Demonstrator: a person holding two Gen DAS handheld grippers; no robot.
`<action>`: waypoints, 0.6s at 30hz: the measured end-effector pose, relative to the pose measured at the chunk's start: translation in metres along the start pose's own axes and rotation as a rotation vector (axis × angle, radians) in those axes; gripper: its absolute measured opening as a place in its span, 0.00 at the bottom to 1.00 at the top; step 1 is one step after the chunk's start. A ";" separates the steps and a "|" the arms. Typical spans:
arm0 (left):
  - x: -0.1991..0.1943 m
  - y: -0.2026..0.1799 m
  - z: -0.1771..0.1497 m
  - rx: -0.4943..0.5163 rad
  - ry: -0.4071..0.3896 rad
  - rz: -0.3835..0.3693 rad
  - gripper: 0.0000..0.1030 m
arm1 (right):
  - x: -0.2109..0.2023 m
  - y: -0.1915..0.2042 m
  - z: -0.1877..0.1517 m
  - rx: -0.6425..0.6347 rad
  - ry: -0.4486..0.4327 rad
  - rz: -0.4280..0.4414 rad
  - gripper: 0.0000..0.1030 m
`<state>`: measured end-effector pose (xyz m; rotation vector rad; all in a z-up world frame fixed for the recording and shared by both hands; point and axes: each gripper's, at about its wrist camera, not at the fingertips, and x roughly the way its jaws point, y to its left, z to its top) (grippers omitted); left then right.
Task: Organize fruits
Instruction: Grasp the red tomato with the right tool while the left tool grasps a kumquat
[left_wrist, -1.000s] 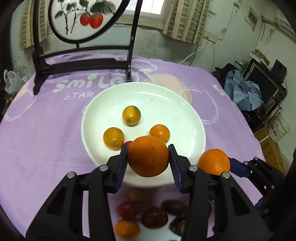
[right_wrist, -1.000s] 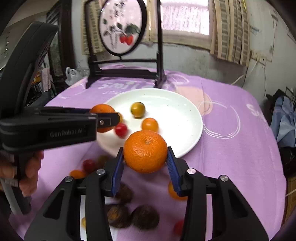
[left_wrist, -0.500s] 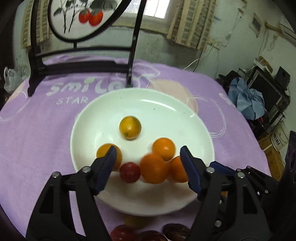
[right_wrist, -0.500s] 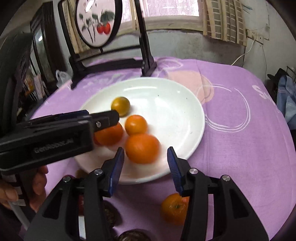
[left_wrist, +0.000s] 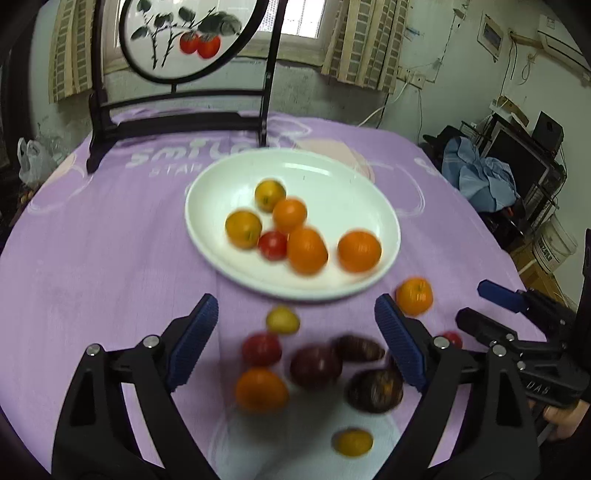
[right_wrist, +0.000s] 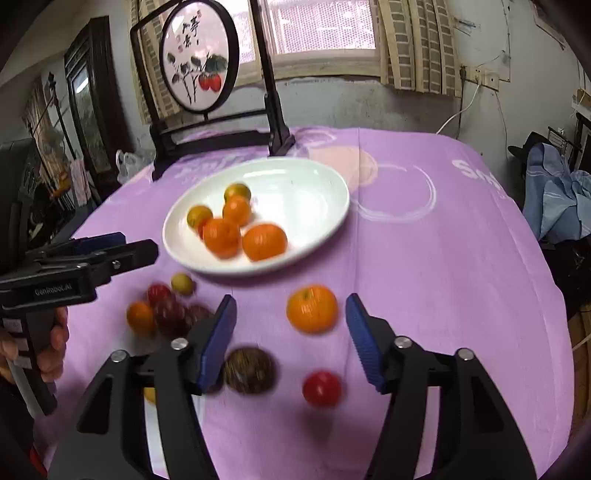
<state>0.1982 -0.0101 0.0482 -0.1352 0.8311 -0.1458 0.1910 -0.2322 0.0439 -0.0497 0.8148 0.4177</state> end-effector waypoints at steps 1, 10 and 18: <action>-0.003 0.002 -0.009 0.002 0.005 0.000 0.86 | -0.001 0.000 -0.005 -0.006 0.008 -0.004 0.62; -0.025 0.009 -0.059 0.059 -0.017 0.063 0.89 | -0.001 -0.005 -0.044 -0.007 0.077 -0.073 0.62; -0.022 0.009 -0.066 0.074 -0.009 0.032 0.89 | 0.023 0.008 -0.042 -0.102 0.143 -0.186 0.45</action>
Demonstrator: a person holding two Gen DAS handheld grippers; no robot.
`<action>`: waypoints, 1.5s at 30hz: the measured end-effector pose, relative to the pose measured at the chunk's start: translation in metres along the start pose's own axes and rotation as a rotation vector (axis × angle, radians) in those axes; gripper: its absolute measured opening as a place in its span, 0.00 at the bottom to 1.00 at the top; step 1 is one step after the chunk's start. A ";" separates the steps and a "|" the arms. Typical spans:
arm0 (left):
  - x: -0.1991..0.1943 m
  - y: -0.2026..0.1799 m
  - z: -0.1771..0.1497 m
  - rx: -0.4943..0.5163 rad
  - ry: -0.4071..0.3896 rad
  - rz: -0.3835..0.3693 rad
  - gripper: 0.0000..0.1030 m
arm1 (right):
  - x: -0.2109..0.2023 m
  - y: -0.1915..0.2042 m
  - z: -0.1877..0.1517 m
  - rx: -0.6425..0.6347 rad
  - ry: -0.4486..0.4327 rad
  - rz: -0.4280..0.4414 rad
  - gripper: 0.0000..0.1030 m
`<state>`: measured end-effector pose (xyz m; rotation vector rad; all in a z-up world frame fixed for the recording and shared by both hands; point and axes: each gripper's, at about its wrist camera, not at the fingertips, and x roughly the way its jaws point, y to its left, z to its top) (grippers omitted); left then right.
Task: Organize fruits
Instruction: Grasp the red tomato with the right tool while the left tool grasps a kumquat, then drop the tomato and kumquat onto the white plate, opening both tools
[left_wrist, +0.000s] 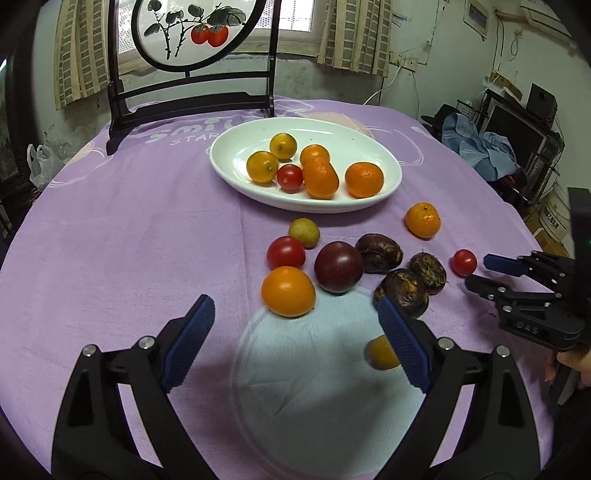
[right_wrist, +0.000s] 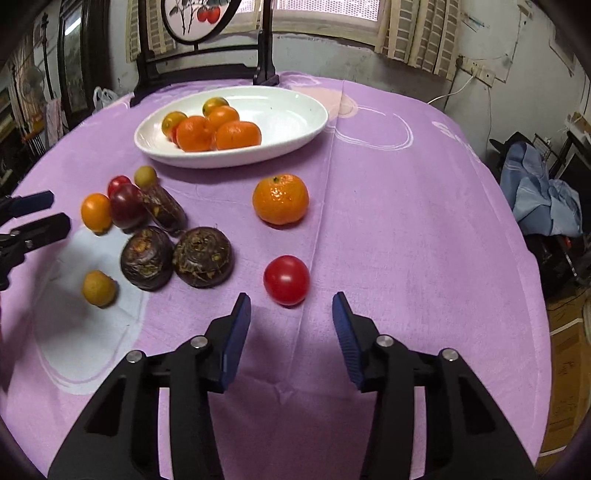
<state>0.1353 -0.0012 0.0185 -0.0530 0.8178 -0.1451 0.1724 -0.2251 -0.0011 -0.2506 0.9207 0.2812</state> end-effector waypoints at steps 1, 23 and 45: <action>0.000 -0.001 -0.001 0.001 0.002 -0.007 0.89 | 0.003 0.000 0.002 -0.006 0.000 0.000 0.45; 0.025 -0.046 -0.029 0.138 0.133 -0.106 0.49 | -0.011 0.000 0.005 0.043 -0.088 0.174 0.26; 0.003 -0.023 0.066 0.094 0.020 -0.028 0.27 | -0.051 0.017 0.061 0.022 -0.275 0.240 0.27</action>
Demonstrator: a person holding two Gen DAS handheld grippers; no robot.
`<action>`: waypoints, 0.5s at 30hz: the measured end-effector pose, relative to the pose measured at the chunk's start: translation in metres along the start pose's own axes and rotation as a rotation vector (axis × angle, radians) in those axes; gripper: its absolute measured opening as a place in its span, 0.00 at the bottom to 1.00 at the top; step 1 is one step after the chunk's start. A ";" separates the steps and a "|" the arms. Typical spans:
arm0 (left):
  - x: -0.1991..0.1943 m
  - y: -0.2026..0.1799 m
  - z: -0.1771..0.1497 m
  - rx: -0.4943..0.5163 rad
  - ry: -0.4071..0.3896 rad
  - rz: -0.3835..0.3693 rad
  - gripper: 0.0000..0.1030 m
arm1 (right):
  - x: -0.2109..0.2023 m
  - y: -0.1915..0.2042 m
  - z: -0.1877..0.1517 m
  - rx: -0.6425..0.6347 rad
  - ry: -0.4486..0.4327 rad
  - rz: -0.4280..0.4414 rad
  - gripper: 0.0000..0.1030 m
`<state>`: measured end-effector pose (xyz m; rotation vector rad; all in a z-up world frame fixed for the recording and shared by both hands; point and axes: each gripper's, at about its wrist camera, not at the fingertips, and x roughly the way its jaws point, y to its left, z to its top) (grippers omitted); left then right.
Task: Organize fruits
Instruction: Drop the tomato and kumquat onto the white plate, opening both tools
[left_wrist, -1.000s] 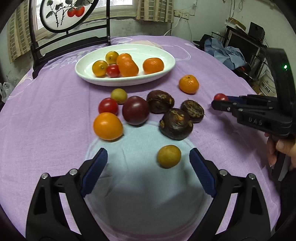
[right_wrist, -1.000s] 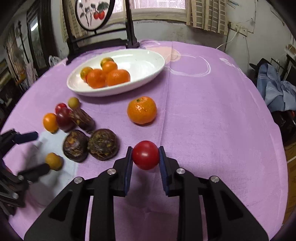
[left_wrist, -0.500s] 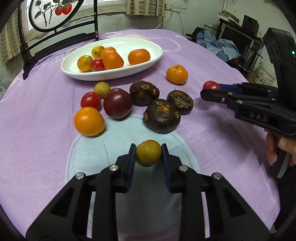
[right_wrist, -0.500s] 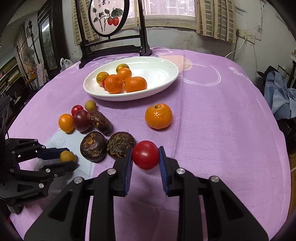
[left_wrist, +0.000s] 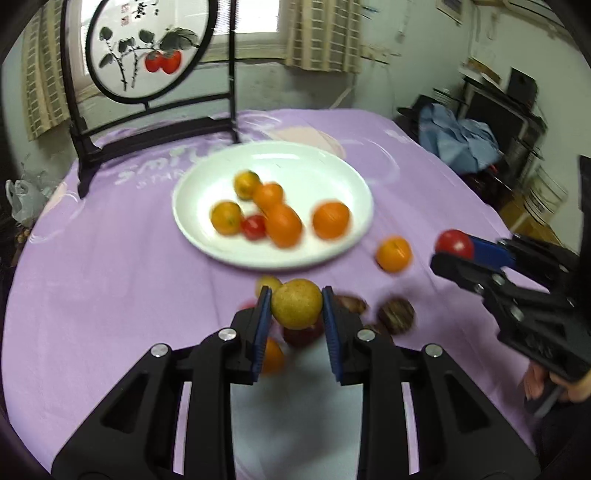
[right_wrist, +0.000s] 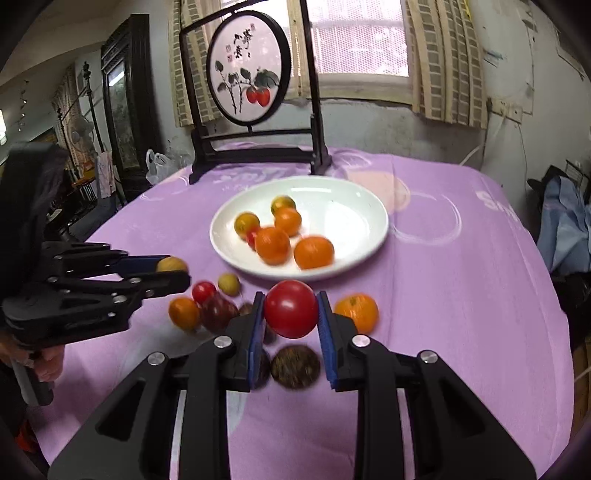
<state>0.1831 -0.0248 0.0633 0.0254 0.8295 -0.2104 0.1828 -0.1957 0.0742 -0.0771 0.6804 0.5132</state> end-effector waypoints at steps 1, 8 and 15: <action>0.004 0.002 0.006 -0.002 -0.003 0.011 0.27 | 0.007 0.001 0.008 -0.011 -0.002 -0.003 0.27; 0.058 0.025 0.033 -0.095 0.033 0.065 0.27 | 0.057 -0.015 0.040 0.057 0.027 -0.006 0.27; 0.089 0.033 0.039 -0.103 0.065 0.094 0.27 | 0.104 -0.042 0.050 0.160 0.074 -0.020 0.27</action>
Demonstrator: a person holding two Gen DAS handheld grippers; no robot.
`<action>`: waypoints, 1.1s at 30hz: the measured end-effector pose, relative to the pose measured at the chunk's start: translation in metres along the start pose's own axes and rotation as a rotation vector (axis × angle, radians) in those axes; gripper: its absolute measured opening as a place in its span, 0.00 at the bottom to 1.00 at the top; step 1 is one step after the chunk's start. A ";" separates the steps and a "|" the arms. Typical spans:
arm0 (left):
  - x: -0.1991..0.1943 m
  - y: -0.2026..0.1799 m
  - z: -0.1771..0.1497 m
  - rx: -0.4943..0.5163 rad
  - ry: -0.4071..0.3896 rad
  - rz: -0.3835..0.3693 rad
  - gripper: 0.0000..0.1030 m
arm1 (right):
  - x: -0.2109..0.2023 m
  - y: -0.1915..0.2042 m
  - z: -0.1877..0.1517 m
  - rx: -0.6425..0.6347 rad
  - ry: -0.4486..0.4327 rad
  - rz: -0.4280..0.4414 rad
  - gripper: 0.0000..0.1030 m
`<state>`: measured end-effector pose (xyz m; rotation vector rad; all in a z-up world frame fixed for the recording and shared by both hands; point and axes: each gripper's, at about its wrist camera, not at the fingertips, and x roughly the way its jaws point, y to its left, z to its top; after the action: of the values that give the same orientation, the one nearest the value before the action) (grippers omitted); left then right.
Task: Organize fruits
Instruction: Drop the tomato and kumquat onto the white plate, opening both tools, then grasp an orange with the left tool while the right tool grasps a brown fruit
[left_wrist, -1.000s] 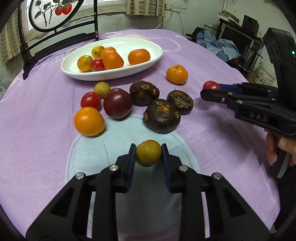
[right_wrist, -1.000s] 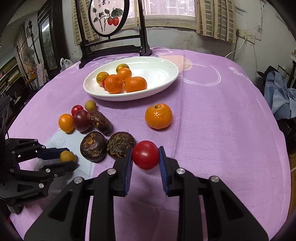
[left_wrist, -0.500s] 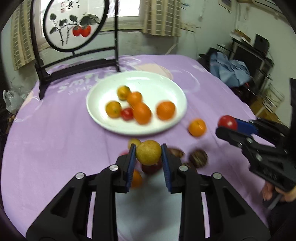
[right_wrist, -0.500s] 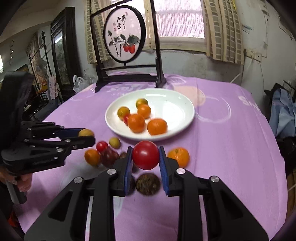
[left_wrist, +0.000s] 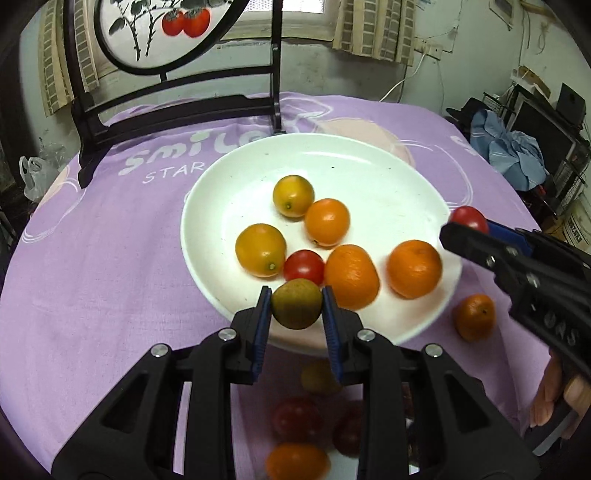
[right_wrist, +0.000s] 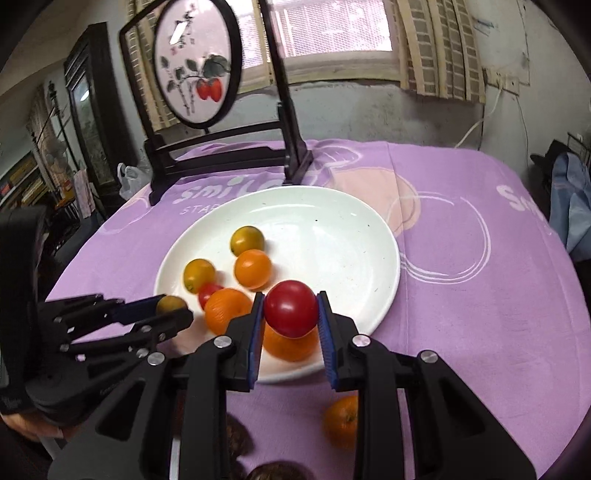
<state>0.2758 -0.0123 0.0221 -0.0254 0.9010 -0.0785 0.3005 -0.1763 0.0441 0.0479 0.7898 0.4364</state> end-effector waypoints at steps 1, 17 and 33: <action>0.003 0.001 0.000 -0.003 0.004 0.002 0.27 | 0.007 -0.005 0.002 0.022 0.011 0.003 0.27; -0.027 0.001 -0.007 0.002 -0.072 0.025 0.78 | -0.002 -0.016 -0.012 0.086 0.037 0.016 0.51; -0.065 0.016 -0.078 -0.049 -0.044 -0.008 0.88 | -0.086 -0.008 -0.083 0.064 -0.017 0.006 0.62</action>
<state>0.1756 0.0097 0.0241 -0.0760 0.8585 -0.0626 0.1926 -0.2275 0.0419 0.1133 0.7870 0.4160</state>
